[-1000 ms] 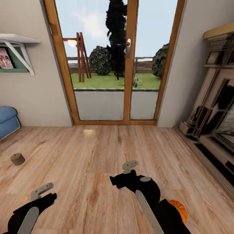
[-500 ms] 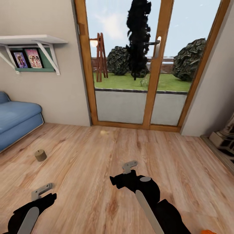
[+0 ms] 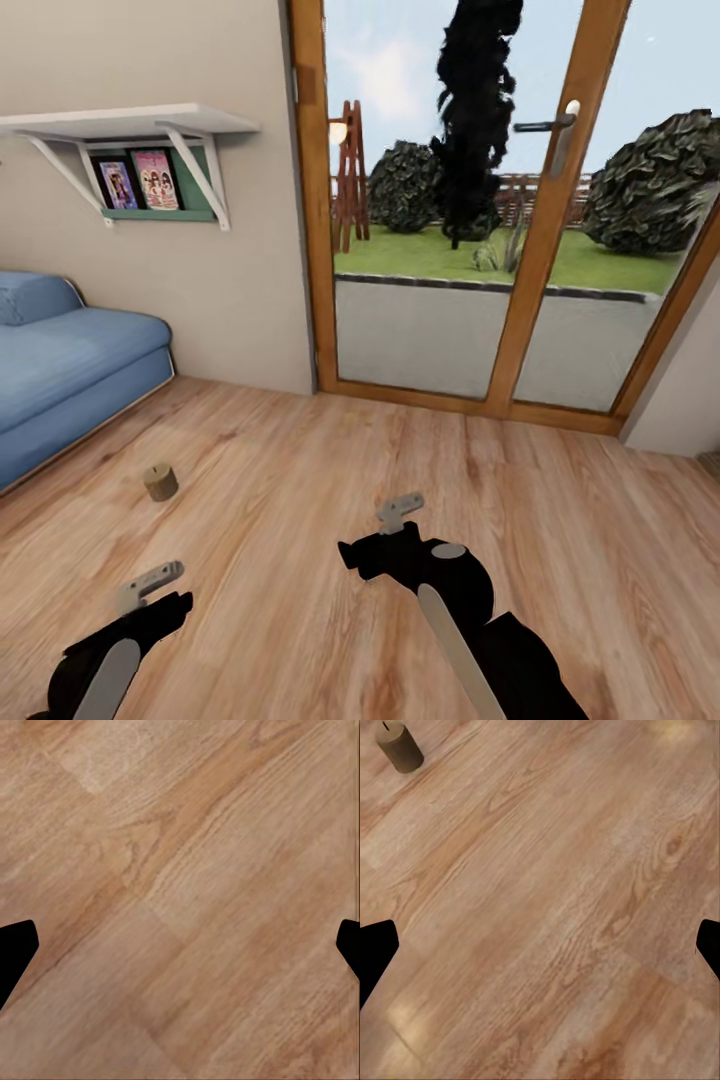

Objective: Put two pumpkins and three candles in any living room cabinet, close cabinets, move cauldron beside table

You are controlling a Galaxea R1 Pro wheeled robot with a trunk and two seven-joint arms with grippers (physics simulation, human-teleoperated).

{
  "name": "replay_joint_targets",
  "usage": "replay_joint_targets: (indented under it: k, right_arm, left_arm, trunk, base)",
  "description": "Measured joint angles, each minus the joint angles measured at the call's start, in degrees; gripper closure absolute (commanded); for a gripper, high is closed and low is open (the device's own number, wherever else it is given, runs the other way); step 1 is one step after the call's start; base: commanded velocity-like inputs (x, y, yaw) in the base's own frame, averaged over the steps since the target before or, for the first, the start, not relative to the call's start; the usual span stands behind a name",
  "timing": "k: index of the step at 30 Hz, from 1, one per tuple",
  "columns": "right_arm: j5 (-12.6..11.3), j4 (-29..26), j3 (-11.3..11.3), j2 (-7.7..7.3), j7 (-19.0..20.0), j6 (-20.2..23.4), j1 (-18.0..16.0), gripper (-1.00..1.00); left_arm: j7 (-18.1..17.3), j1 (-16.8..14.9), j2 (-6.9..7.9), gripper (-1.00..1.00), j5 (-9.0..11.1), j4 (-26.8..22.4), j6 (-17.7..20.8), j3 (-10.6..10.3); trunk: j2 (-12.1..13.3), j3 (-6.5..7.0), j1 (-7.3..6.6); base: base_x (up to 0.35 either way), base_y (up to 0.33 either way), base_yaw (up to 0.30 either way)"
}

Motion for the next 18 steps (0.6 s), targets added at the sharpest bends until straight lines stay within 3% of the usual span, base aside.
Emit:
replay_joint_targets:
  k: [11,18]
  right_arm:
    - [-0.01,0.00,-0.45,-0.19,-0.22,-0.60,-0.32,-1.00]
    - [-0.01,0.01,-0.49,-0.36,-0.34,0.09,-0.53,-1.00]
  left_arm:
    - [0.10,0.00,0.03,-1.00,-0.52,0.12,-1.00,-0.91]
    - [0.40,0.01,0.04,-1.00,-0.47,0.88,-0.98,-0.43]
  trunk:
    - [0.00,0.01,0.00]
    - [0.00,0.04,0.00]
  base:
    - [0.319,0.001,0.020]
    - [0.323,0.000,0.234]
